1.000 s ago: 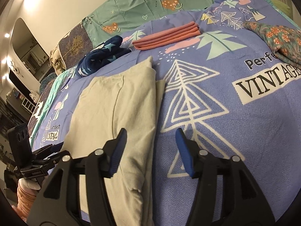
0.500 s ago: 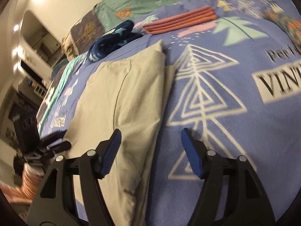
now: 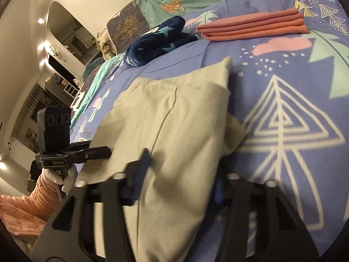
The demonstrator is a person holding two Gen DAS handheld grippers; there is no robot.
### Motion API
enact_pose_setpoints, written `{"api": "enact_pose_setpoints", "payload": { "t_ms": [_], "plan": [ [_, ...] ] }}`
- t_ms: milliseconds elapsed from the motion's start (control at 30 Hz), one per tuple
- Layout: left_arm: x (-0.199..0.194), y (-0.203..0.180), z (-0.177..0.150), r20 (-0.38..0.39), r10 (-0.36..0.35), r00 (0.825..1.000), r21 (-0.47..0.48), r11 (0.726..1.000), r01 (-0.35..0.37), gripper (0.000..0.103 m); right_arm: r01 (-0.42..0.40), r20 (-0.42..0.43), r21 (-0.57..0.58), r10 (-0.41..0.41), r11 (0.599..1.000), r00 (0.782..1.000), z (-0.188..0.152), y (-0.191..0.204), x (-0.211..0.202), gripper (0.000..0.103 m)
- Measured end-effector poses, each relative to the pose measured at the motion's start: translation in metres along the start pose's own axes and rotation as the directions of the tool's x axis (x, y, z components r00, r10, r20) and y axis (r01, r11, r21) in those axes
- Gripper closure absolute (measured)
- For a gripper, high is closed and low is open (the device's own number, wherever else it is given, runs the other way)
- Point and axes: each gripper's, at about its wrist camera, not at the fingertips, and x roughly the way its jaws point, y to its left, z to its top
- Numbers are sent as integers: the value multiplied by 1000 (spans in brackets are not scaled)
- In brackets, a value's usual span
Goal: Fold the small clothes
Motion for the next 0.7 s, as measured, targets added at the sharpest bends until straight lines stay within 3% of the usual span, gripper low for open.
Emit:
{"api": "enact_pose_setpoints", "payload": {
  "t_ms": [133, 367, 500, 567, 700],
  "plan": [
    [-10, -27, -2, 48, 93, 994, 108, 989, -98, 79, 99, 44, -62, -97, 993, 994, -4, 24, -10, 81],
    [-45, -81, 10, 158, 98, 983, 221, 966, -132, 82, 186, 207, -125, -157, 975, 966, -8, 71, -68, 85],
    [-61, -121, 23, 211, 65, 975, 292, 948, -126, 83, 250, 342, -133, -192, 959, 920, -15, 91, -122, 86],
    [-66, -151, 29, 240, 41, 970, 351, 928, -126, 84, 274, 390, -124, -207, 954, 897, -17, 93, -146, 86],
    [-63, -207, 39, 256, -1, 967, 462, 879, -121, 83, 364, 478, -79, -285, 928, 831, -19, 90, -200, 86]
  ]
}}
